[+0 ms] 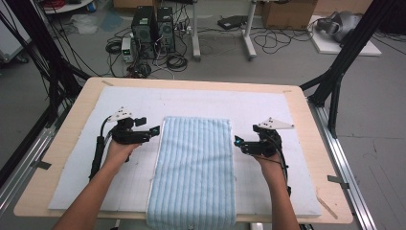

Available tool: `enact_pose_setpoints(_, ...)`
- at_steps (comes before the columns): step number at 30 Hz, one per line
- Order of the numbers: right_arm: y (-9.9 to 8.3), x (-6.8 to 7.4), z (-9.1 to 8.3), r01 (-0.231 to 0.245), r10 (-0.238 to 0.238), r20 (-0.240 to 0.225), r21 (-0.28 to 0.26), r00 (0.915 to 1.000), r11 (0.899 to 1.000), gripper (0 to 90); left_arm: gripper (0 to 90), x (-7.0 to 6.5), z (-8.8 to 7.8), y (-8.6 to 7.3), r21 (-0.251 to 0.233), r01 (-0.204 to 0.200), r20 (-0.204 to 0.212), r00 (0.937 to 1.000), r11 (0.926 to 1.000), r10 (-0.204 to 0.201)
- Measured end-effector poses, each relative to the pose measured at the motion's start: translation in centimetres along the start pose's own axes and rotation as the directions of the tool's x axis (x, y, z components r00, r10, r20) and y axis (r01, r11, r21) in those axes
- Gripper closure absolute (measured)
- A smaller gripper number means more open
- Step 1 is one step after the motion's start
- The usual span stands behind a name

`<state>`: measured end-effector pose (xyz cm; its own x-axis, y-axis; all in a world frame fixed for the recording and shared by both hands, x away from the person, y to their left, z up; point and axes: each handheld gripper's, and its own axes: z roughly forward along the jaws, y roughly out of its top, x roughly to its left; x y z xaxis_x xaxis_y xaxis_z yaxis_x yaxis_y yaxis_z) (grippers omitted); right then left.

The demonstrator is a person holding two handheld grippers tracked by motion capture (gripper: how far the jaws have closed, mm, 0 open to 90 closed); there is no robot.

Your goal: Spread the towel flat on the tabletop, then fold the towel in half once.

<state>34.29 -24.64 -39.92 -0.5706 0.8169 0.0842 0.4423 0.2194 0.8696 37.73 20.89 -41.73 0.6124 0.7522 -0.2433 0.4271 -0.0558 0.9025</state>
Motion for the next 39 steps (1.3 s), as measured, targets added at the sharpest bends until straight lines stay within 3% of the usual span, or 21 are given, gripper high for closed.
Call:
enact_pose_setpoints(5,0.3,-0.1,0.1,-0.002,0.002,0.008,0.002,1.0,1.0,11.3,20.0,0.4,0.0,0.5,0.0,0.018,-0.021,0.9996,0.9998,-0.018)
enact_pose_setpoints(9,0.4,0.1,0.4,-0.009,0.009,-0.003,0.009,1.0,1.0,11.3,20.1,0.3,0.5,1.2,0.031,-0.014,-0.066,0.9977,0.9994,0.016)
enact_pose_setpoints(12,0.4,0.0,0.5,-0.02,0.02,-0.002,0.02,0.9998,1.0,11.4,20.2,0.6,1.0,1.9,0.036,-0.022,-0.069,0.9973,0.9991,0.025)
enact_pose_setpoints(19,0.3,0.1,0.6,-0.017,0.017,-0.005,0.032,0.9998,0.999,11.4,23.8,1.2,2.7,2.7,0.067,0.0,-0.093,0.9956,0.9978,0.007)
enact_pose_setpoints(21,0.3,0.1,0.5,-0.024,0.024,-0.01,0.03,0.9997,0.999,11.4,27.7,1.3,3.5,2.5,0.104,0.016,-0.108,0.9941,0.9944,-0.005)
enact_pose_setpoints(24,0.3,0.1,0.6,-0.041,0.042,-0.013,0.043,0.999,0.998,11.4,29.3,1.3,4.4,2.1,0.12,0.036,-0.124,0.992,0.9921,-0.021)
enact_pose_setpoints(33,0.2,0.1,0.6,-0.046,0.046,-0.011,0.054,0.9989,0.997,11.4,36.3,1.1,6.7,0.8,0.2,0.046,-0.144,0.9894,0.9788,-0.017)
enact_pose_setpoints(39,0.2,0.0,1.1,-0.057,0.058,-0.009,0.061,0.9983,0.996,11.4,47.4,0.8,7.9,-0.2,0.259,0.009,-0.156,0.9873,0.9658,0.033)
